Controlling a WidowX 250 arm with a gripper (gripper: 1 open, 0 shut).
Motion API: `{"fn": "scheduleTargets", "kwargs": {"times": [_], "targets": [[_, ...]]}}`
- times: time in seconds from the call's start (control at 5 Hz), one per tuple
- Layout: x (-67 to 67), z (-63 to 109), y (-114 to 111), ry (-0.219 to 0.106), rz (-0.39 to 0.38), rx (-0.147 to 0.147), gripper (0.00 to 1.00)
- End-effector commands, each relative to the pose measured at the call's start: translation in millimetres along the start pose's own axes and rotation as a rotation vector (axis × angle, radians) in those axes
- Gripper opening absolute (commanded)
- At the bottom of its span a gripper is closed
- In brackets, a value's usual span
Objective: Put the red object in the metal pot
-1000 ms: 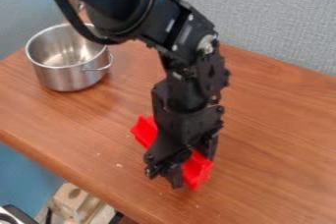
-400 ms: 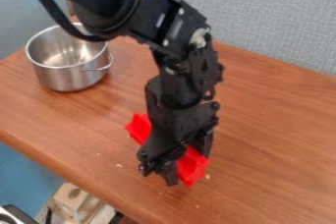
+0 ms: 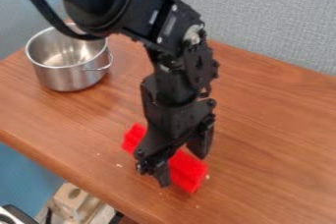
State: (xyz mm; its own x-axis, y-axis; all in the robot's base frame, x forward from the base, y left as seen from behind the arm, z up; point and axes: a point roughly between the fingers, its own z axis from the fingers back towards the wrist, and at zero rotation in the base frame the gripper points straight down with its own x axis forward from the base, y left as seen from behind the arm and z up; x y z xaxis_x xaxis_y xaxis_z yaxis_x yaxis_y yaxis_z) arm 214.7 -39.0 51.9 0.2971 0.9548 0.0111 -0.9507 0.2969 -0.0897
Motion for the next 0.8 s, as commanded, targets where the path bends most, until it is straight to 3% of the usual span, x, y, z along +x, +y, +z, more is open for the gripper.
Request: {"fn": "scheduleTargets", "kwargs": {"times": [0.0, 0.6], "targets": [[4.2, 0.3, -3, -0.010, 0.016, -0.031, 1.00], [1.8, -23.3, -5, -0.021, 0.025, -0.016, 1.00]]}}
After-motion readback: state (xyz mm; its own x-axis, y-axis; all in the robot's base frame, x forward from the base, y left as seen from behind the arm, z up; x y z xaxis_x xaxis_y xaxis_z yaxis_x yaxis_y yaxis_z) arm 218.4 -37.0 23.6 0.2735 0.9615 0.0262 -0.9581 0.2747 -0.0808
